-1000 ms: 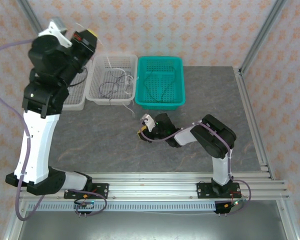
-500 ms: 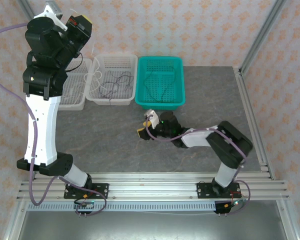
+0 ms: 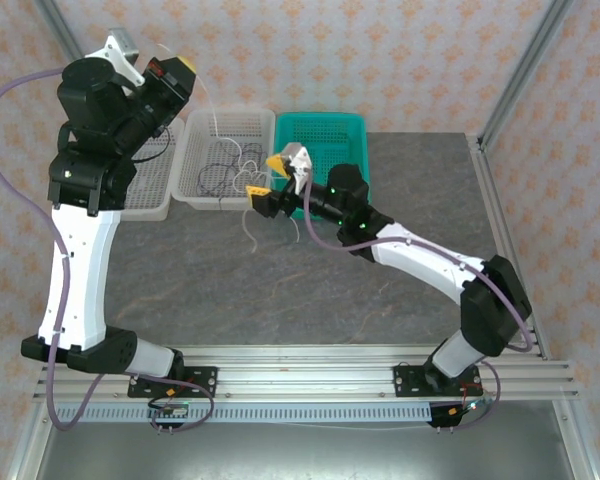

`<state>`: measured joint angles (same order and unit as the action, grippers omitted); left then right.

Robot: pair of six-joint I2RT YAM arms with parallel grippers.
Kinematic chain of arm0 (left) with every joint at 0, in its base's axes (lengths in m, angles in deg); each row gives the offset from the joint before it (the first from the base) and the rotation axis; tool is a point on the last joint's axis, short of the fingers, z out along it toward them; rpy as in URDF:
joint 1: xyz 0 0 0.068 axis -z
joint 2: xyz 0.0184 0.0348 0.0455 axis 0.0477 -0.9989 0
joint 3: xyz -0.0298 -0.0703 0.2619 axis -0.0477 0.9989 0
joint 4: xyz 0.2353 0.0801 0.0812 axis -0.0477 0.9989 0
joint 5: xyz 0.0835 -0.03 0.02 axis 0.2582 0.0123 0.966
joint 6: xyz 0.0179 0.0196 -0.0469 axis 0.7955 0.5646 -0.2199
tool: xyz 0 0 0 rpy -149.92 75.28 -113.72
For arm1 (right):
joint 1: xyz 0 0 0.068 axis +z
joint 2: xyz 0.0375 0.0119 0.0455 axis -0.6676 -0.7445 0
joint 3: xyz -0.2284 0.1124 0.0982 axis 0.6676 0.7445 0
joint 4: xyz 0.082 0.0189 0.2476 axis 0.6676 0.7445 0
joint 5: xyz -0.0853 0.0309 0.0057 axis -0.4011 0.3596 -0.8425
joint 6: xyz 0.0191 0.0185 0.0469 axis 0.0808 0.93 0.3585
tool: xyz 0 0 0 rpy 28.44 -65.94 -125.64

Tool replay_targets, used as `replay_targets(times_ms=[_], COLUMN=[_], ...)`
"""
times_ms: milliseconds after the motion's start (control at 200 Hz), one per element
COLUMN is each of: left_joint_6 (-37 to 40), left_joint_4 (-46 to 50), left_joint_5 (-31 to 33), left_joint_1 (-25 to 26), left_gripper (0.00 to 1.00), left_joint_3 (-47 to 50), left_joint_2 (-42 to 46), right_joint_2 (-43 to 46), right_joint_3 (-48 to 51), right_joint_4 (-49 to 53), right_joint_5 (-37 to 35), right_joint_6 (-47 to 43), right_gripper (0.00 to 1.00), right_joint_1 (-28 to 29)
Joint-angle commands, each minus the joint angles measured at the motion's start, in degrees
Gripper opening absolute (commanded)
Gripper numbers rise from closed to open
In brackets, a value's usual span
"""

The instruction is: Untangle the cables

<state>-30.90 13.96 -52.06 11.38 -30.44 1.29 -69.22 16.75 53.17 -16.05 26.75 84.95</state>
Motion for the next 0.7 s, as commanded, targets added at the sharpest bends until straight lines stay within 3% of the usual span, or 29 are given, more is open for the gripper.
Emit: replay_targets(times_ms=[0, 45, 160, 220, 415, 601, 696], left_joint_6=[-0.34, -0.13, 0.64, 0.84, 1.32, 1.78, 1.55], left_joint_4=[-4.88, -5.03, -4.33, -4.32, -4.3, -3.58, -4.03], left_joint_5=[-4.11, -4.7, -4.56, -4.38, -4.2, -4.25, -4.3], left_joint_1=[1.14, 1.54, 2.66, 2.88, 3.11, 3.11, 3.05], left_gripper=[0.0, 0.0, 0.0, 0.0, 0.0, 0.0, 0.0], left_joint_3=[-0.17, -0.44, -1.2, -1.14, -1.59, -1.82, -1.64], left_joint_2=[0.4, 0.12, -0.13, -0.09, 0.12, -0.08, -0.32], right_joint_2=[-4.1, -5.43, -8.23, -9.05, -12.17, -13.29, -13.63], right_joint_3=[-5.59, -7.41, -10.83, -11.6, -11.98, -14.57, -15.35], right_joint_4=[5.04, 4.66, 4.31, 4.86, 2.52, -0.09, -0.24], right_joint_5=[2.18, 3.54, 6.49, 8.53, 14.36, 19.89, 19.38], right_joint_6=[-8.87, -9.51, -8.52, -8.65, -5.51, -1.08, -0.7], right_gripper=[0.82, 0.8, 0.59, 0.55, 0.55, 0.72, 0.72], right_joint_1=[-0.71, -1.5, -2.92, -3.12, -3.12, -2.82, -2.38])
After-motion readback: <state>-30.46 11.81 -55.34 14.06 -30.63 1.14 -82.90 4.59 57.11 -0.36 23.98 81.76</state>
